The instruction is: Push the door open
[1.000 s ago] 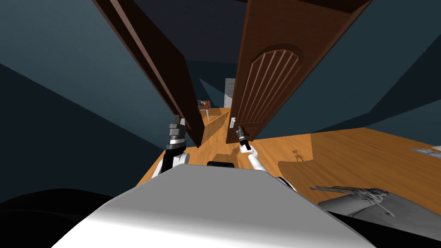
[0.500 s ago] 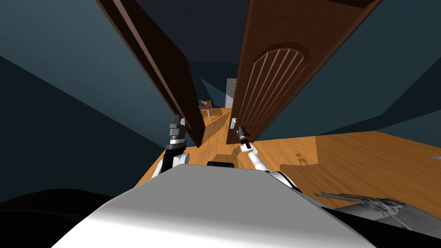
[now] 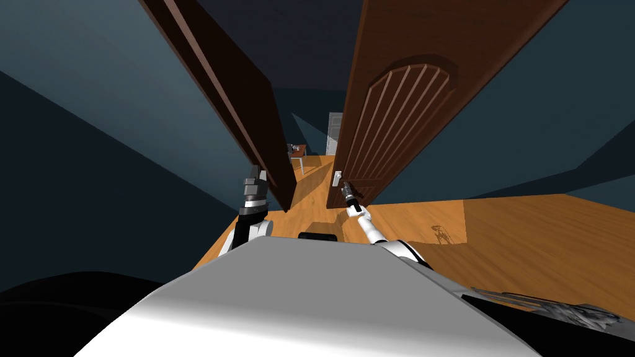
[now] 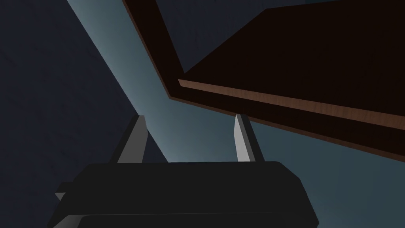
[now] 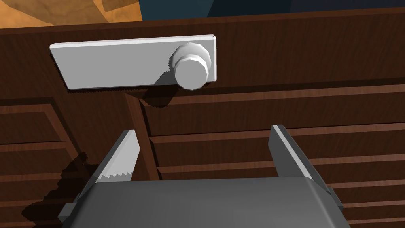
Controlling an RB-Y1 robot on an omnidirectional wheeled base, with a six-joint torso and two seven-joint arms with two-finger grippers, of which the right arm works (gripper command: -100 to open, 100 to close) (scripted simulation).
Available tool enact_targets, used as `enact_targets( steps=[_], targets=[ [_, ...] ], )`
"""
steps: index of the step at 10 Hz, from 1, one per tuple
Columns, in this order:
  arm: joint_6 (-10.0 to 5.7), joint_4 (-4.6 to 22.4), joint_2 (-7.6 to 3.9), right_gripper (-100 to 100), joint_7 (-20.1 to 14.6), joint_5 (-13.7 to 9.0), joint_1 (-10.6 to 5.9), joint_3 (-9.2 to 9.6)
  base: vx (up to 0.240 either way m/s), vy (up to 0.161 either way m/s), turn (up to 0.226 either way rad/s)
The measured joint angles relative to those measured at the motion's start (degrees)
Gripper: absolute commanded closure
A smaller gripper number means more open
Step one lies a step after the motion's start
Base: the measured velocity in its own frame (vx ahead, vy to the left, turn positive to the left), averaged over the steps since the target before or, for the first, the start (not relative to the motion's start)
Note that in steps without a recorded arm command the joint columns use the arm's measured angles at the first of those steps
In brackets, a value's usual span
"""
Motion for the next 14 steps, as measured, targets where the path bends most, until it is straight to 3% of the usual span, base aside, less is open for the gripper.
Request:
enact_targets(
  steps=[5, 14],
  targets=[
    [-0.57, 5.75, -0.95, -100, -1.14, -0.37, -3.39, 0.19, 0.023, -0.022, 0.037],
    [-0.65, 6.89, -0.6, -100, -0.43, -0.58, -3.99, -1.02, 0.175, 0.011, 0.025]
  ],
)
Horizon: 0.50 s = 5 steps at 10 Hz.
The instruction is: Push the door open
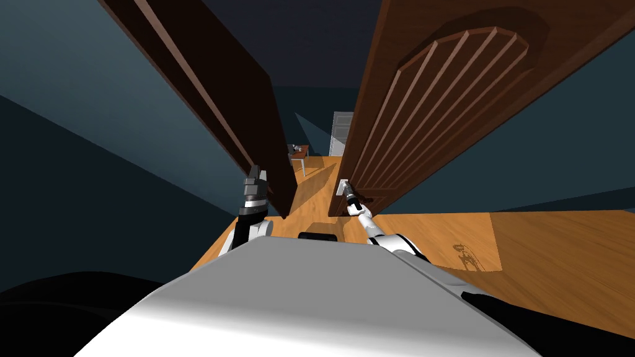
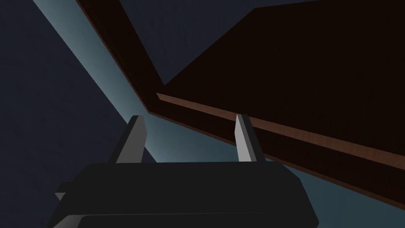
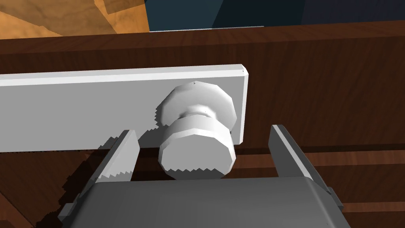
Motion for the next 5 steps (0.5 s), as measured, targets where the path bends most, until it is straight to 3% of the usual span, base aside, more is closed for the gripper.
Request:
enact_targets(
  steps=[1, 5],
  targets=[
    [-0.01, 0.01, 0.0, 100, 0.02, 0.0, -0.03, -0.02, -0.012, 0.0, -0.004],
    [0.0, -0.15, -0.13, 100, 0.03, -0.01, -0.37, -0.11, -0.01, -0.002, 0.006]
  ],
)
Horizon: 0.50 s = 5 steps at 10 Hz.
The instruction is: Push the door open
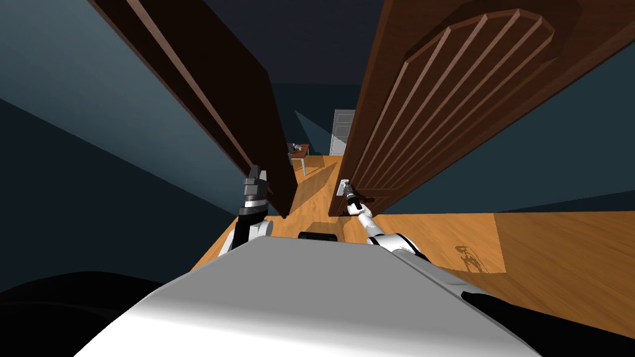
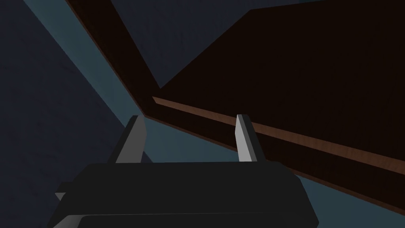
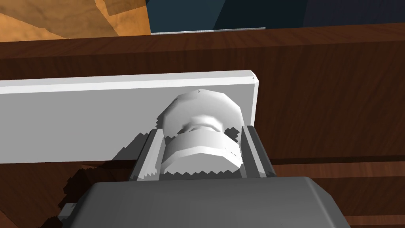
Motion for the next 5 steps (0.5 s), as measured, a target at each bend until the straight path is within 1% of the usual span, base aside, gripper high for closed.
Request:
enact_targets(
  steps=[1, 2, 3, 4, 5],
  targets=[
    [0.0, 0.0, 0.01, 100, 0.0, 0.0, 0.0, 0.01, 0.0, 0.0, 0.0],
    [-0.01, 0.0, 0.01, 100, -0.01, 0.0, 0.01, 0.0, 0.122, 0.033, -0.029],
    [0.15, 0.24, 0.18, 100, 0.17, -0.05, 0.24, -0.22, 0.163, 0.067, -0.041],
    [-0.19, 1.62, 0.3, 100, 0.3, -0.1, -0.16, -0.42, 0.14, 0.06, -0.031],
    [-0.71, 2.75, 0.35, 100, 0.4, -0.21, -0.65, -0.78, 0.1, 0.025, -0.009]
  ],
)
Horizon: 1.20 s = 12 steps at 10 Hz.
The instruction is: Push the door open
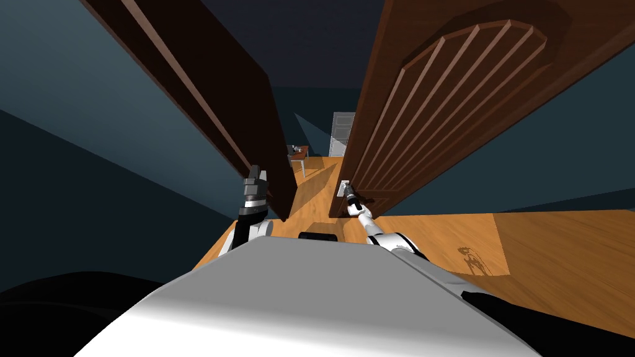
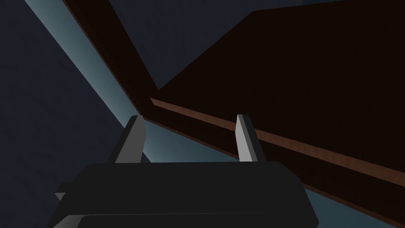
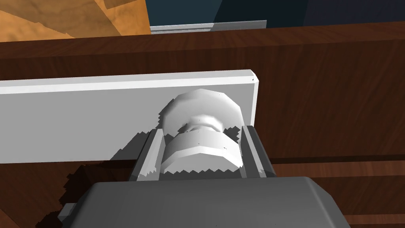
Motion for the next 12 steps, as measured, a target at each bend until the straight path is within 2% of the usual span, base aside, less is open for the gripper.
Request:
enact_targets(
  steps=[2, 3, 6, 9, 10, 12],
  targets=[
    [0.79, -2.18, 0.1, 100, 0.6, -0.12, 0.96, -0.77, 0.147, 0.06, -0.037],
    [0.91, -2.28, 0.12, 100, 0.92, -0.22, 1.18, -1.2, 0.189, 0.058, -0.051],
    [0.39, -0.47, 0.09, 100, 1.46, -0.55, 0.28, -2.54, 0.185, 0.067, -0.038],
    [1.51, -2.01, 0.17, 100, 2.93, -0.99, 1.16, -4.74, 0.179, 0.086, -0.061],
    [1.19, -1.06, -0.07, 100, 3.02, -1.1, 0.54, -5.09, 0.153, 0.067, -0.044],
    [0.42, 0.06, -0.09, 100, 3.64, -1.39, 0.5, -6.45, 0.153, 0.107, -0.086]
  ],
)
